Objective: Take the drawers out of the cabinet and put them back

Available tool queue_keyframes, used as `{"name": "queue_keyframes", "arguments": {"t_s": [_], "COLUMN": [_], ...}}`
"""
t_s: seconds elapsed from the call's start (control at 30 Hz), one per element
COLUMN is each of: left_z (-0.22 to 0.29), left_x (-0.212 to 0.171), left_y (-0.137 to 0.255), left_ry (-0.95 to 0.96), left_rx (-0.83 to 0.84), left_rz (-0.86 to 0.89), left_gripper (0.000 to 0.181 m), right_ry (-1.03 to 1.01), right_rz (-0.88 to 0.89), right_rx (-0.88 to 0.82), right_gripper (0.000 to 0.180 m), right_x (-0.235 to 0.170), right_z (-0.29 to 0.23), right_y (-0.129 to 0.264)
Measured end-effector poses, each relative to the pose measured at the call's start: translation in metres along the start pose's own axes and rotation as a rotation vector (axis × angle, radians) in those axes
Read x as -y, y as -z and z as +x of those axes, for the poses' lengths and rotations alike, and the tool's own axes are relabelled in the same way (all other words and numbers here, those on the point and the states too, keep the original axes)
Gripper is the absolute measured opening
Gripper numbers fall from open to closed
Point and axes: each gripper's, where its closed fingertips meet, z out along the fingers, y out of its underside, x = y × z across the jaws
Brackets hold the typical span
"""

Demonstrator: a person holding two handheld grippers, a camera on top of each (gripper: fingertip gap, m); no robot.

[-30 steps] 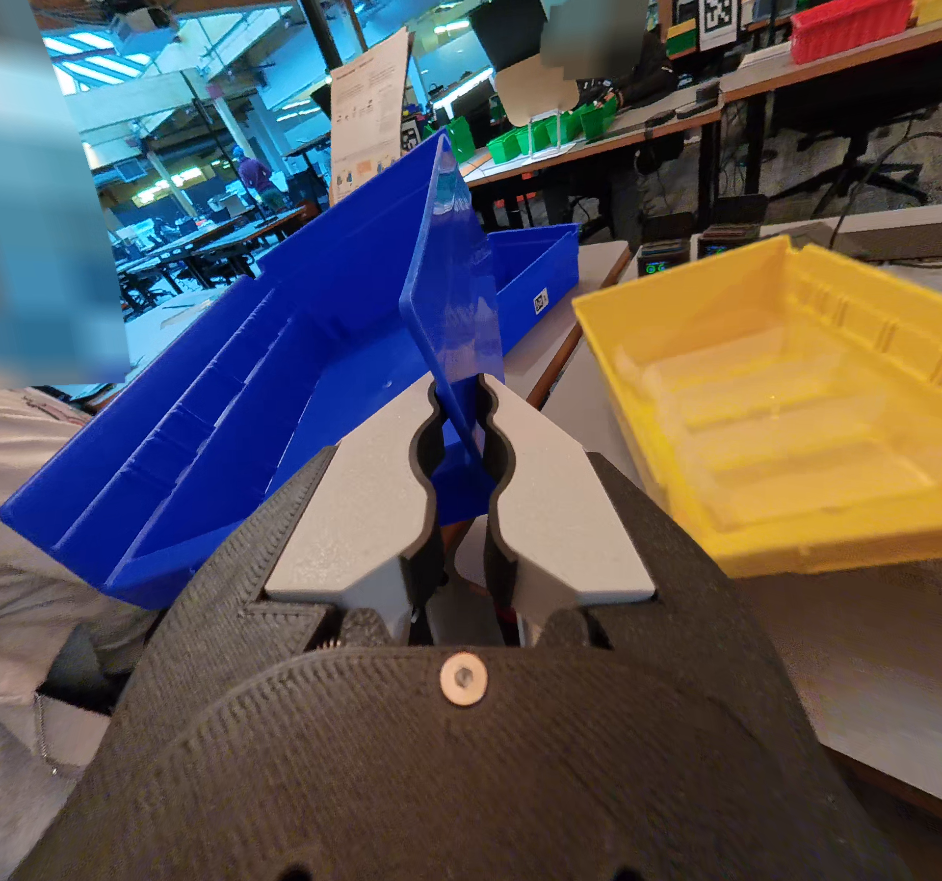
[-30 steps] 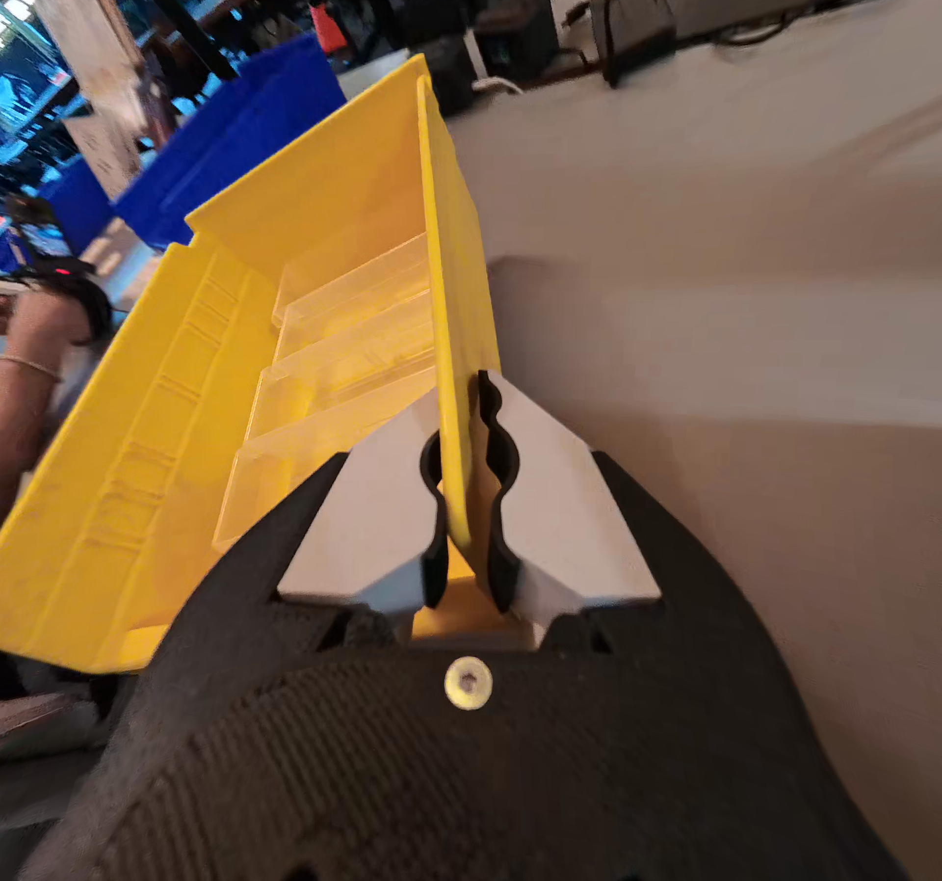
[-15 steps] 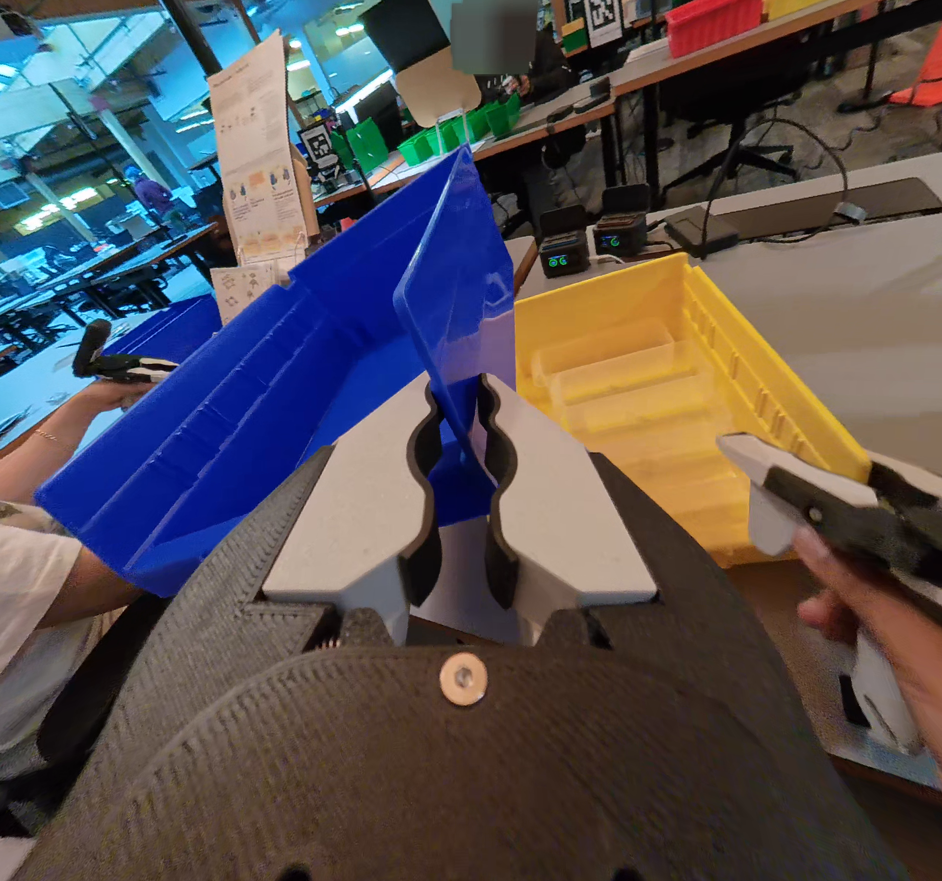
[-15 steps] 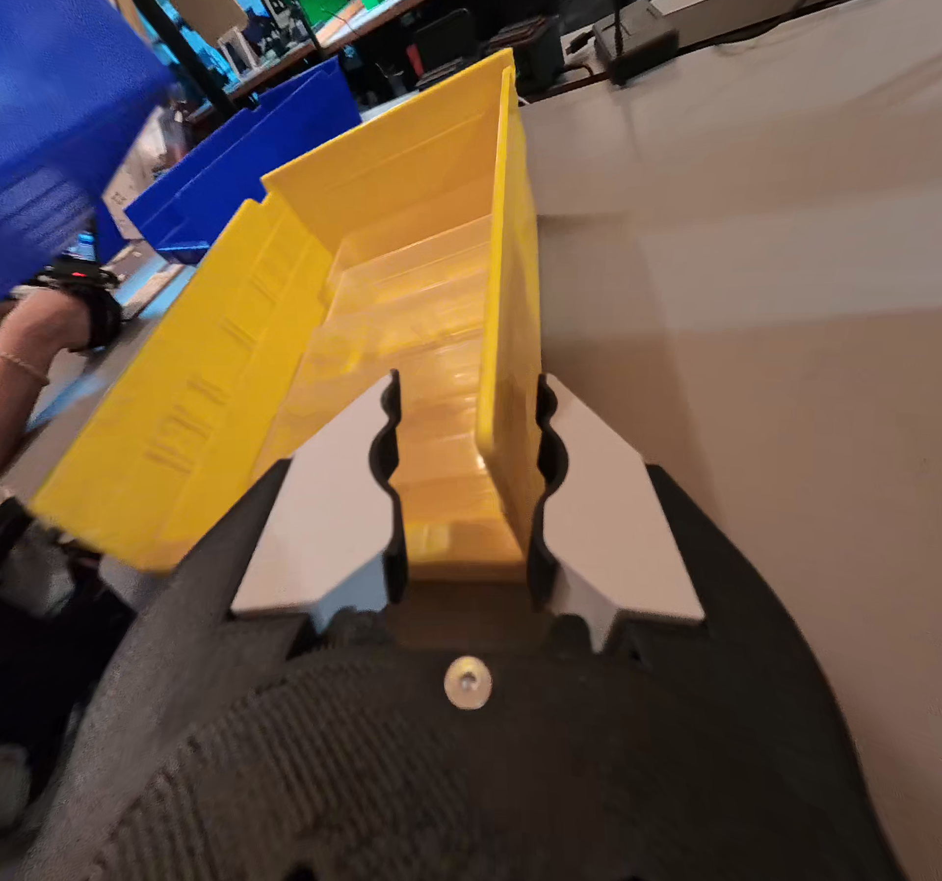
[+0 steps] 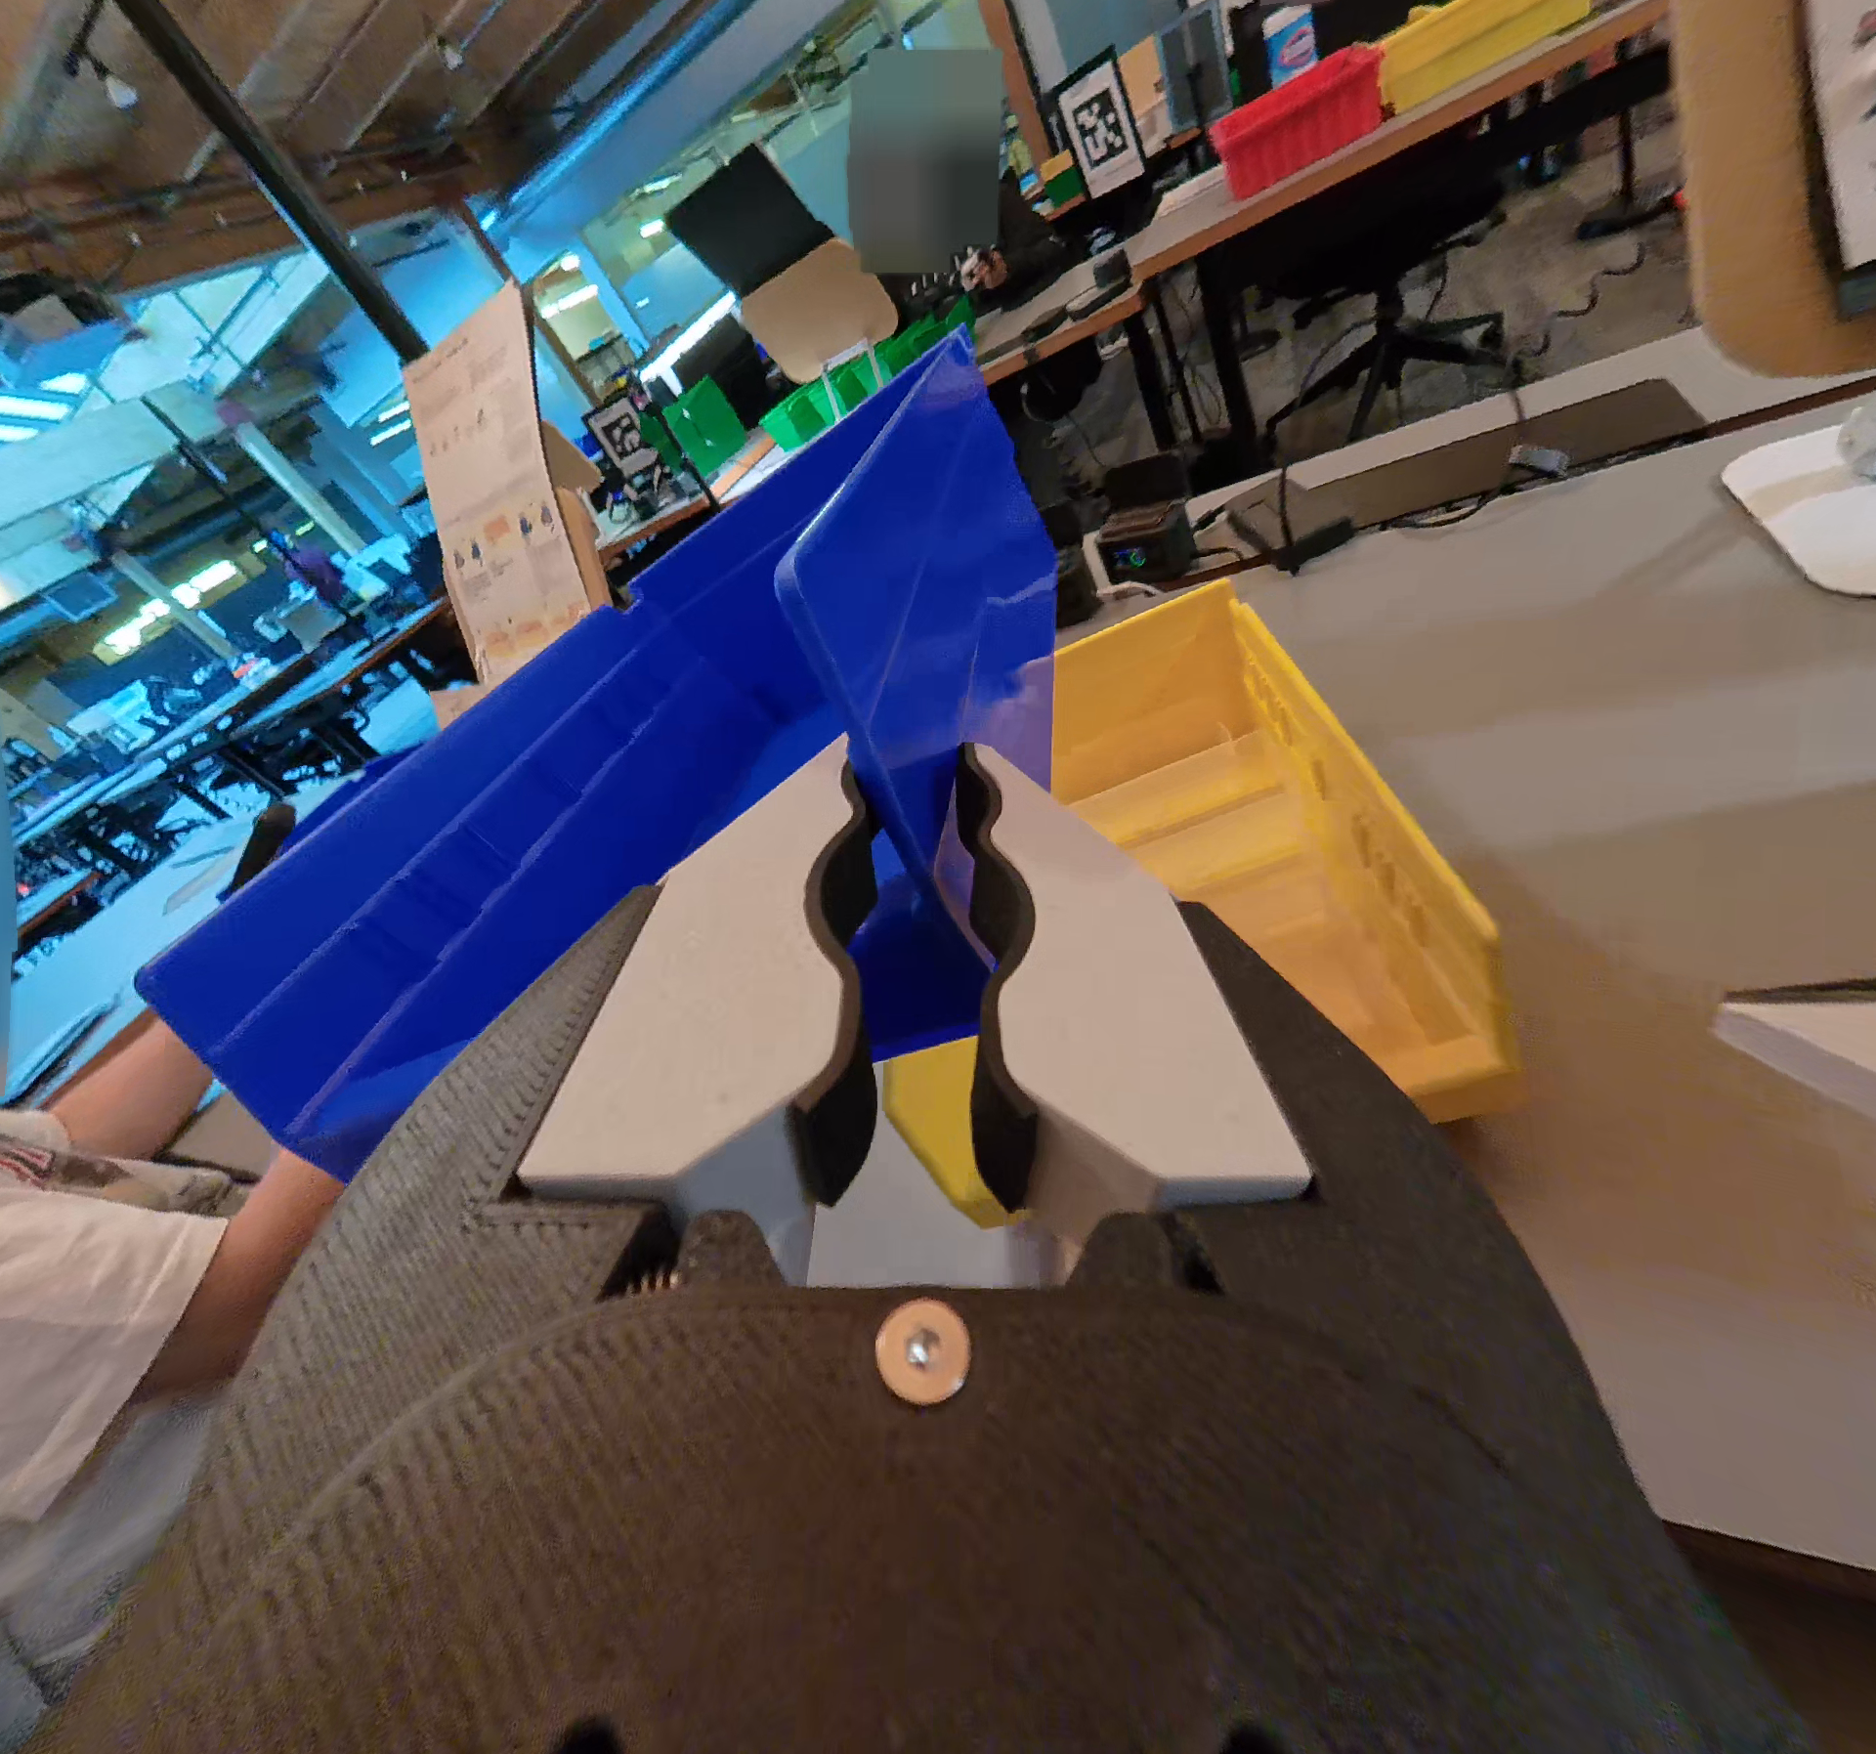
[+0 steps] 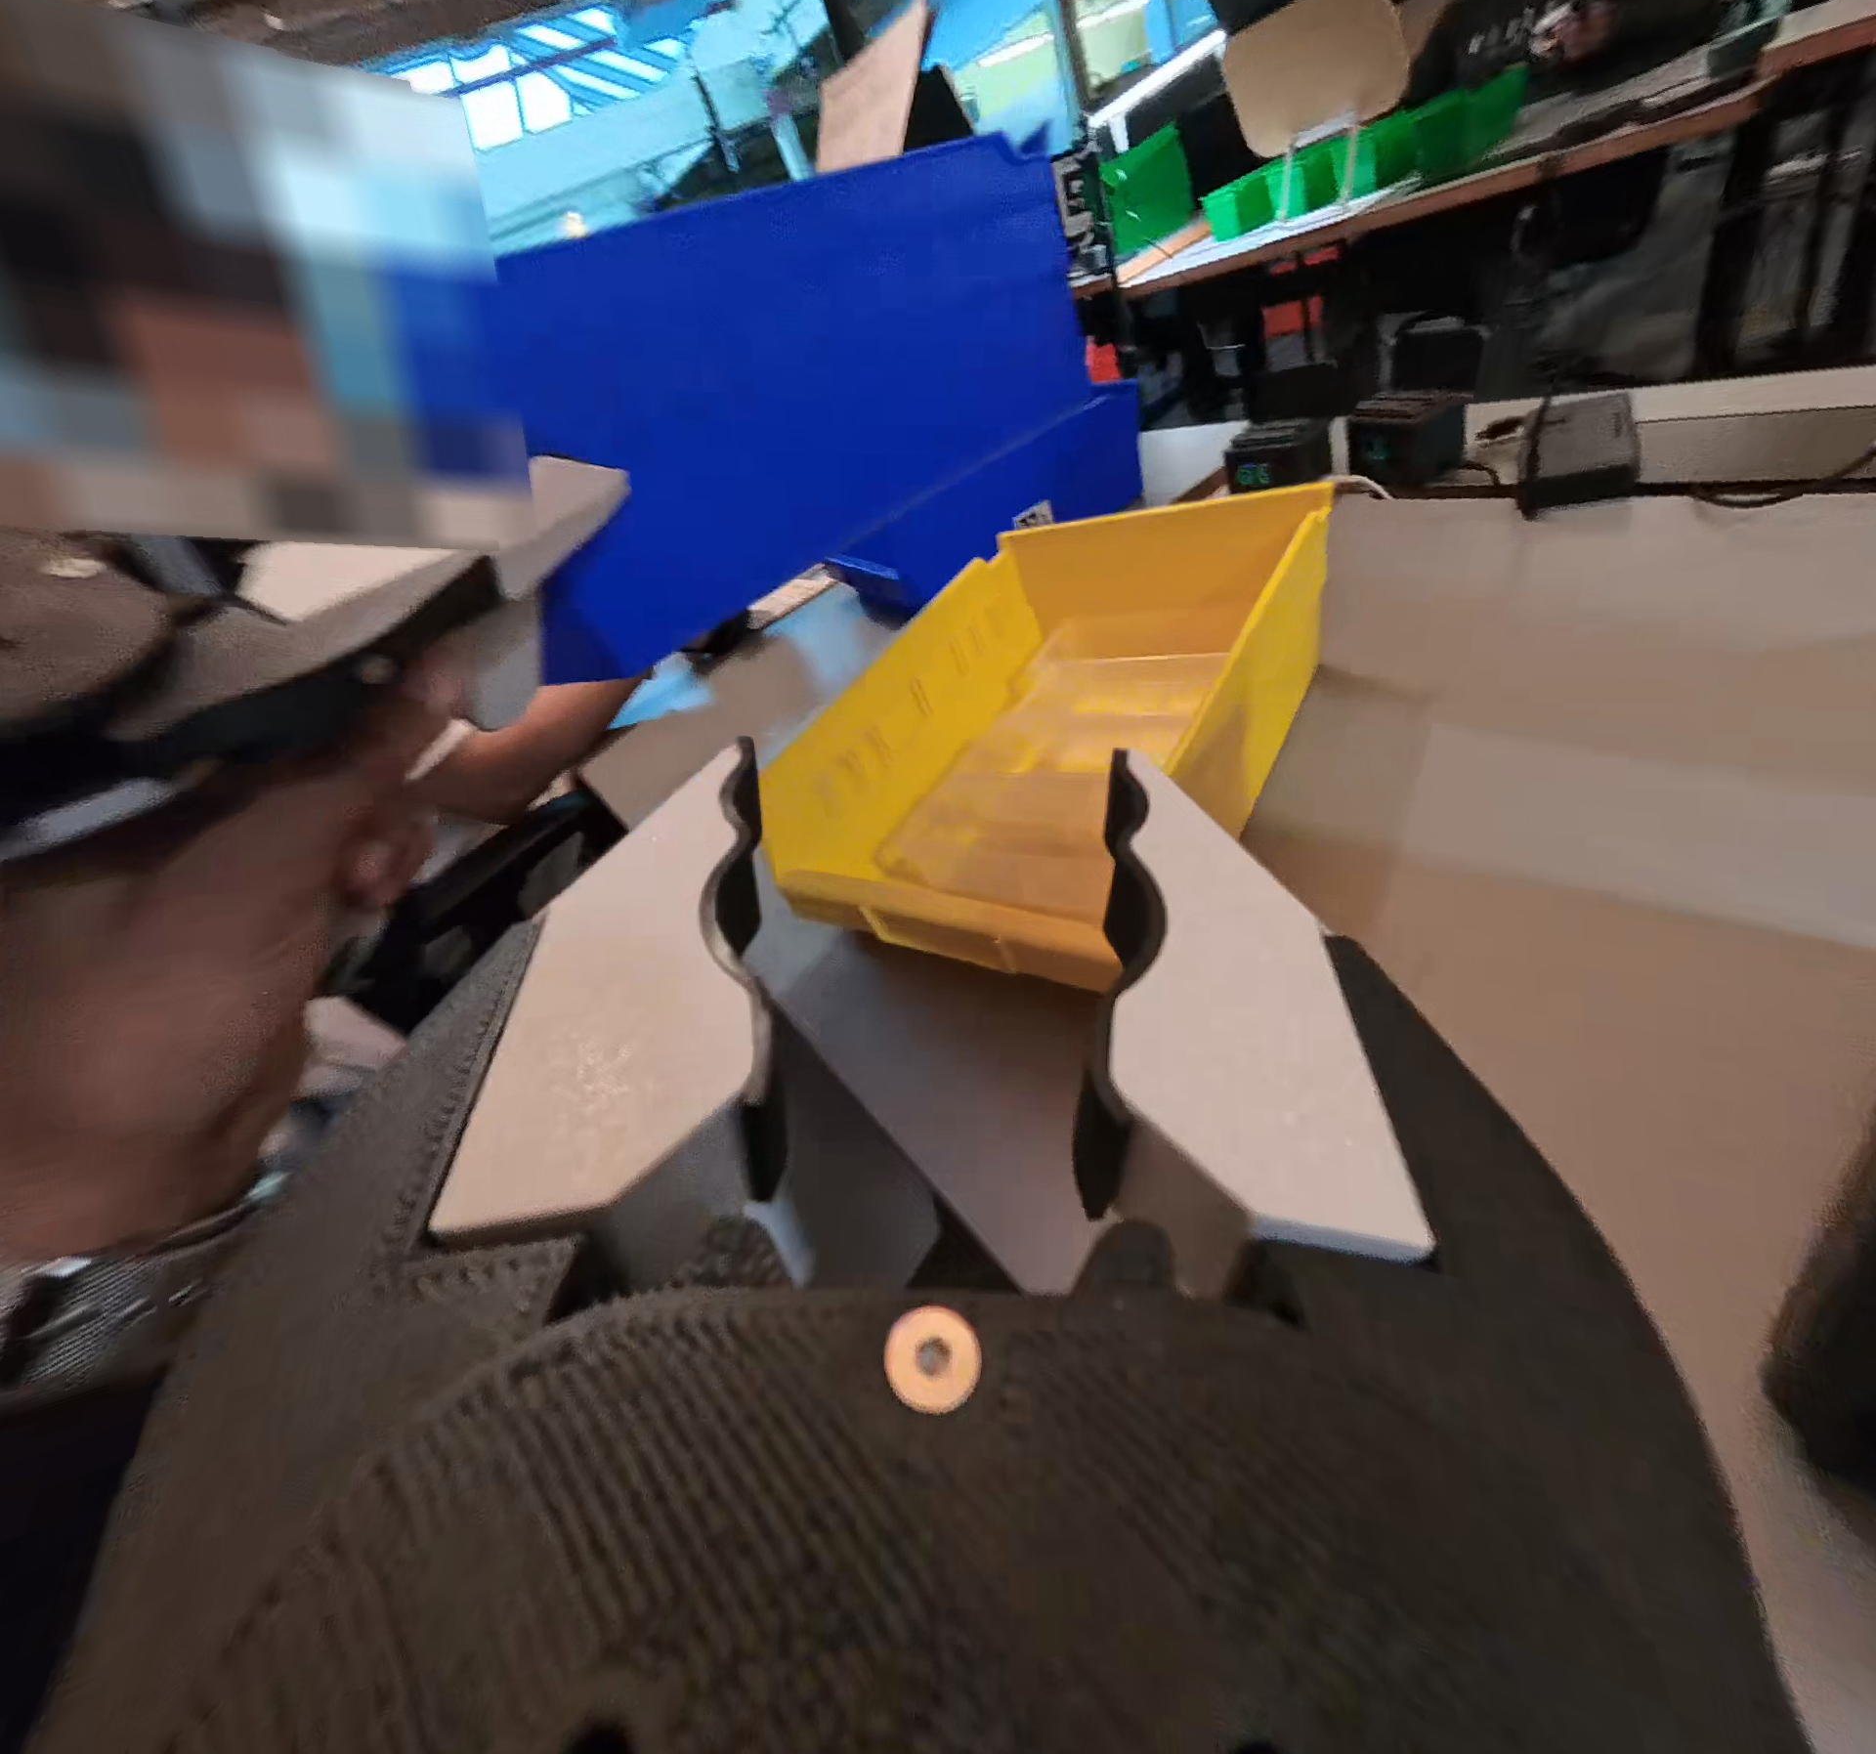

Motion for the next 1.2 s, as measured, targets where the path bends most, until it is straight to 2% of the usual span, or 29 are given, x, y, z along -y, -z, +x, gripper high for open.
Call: {"name": "queue_keyframes", "arguments": {"t_s": [0.1, 0.17, 0.27, 0.37, 0.5, 0.6, 0.7, 0.8, 0.9, 1.0, 1.2], "left_z": [0.016, 0.028, 0.054, 0.085, 0.139, 0.186, 0.242, 0.31, 0.385, 0.459, 0.583], "left_x": [0.027, 0.049, 0.085, 0.123, 0.18, 0.226, 0.266, 0.296, 0.312, 0.309, 0.264], "left_y": [0.017, 0.03, 0.053, 0.076, 0.102, 0.128, 0.152, 0.175, 0.199, 0.22, 0.24], "left_ry": [-0.011, 0.002, -0.017, -0.028, -0.116, -0.137, -0.144, -0.179, -0.2, -0.212, -0.326], "left_rx": [-0.032, -0.06, -0.115, -0.186, -0.314, -0.424, -0.51, -0.593, -0.693, -0.796, -0.921], "left_rz": [0.054, 0.103, 0.171, 0.231, 0.301, 0.381, 0.442, 0.493, 0.552, 0.577, 0.591], "left_gripper": [0.009, 0.009, 0.009, 0.008, 0.009, 0.009, 0.01, 0.009, 0.011, 0.011, 0.012], "right_ry": [0.018, 0.125, 0.31, 0.429, 0.43, 0.36, 0.389, 0.413, 0.285, 0.09, -0.082], "right_rz": [0.041, 0.144, 0.335, 0.415, 0.393, 0.457, 0.554, 0.56, 0.58, 0.677, 0.835], "right_rx": [0.071, 0.069, -0.033, -0.114, -0.321, -0.479, -0.653, -0.9, -0.998, -1.005, -1.002], "right_gripper": [0.066, 0.061, 0.045, 0.037, 0.014, 0.0, 0.0, 0.0, 0.0, 0.0, 0.0], "right_x": [0.024, 0.047, 0.08, 0.096, 0.102, 0.112, 0.118, 0.107, 0.104, 0.108, 0.104], "right_z": [-0.005, 0.003, 0.03, 0.057, 0.121, 0.175, 0.231, 0.288, 0.325, 0.348, 0.349], "right_y": [0.045, 0.081, 0.136, 0.182, 0.236, 0.292, 0.357, 0.422, 0.467, 0.506, 0.571]}}
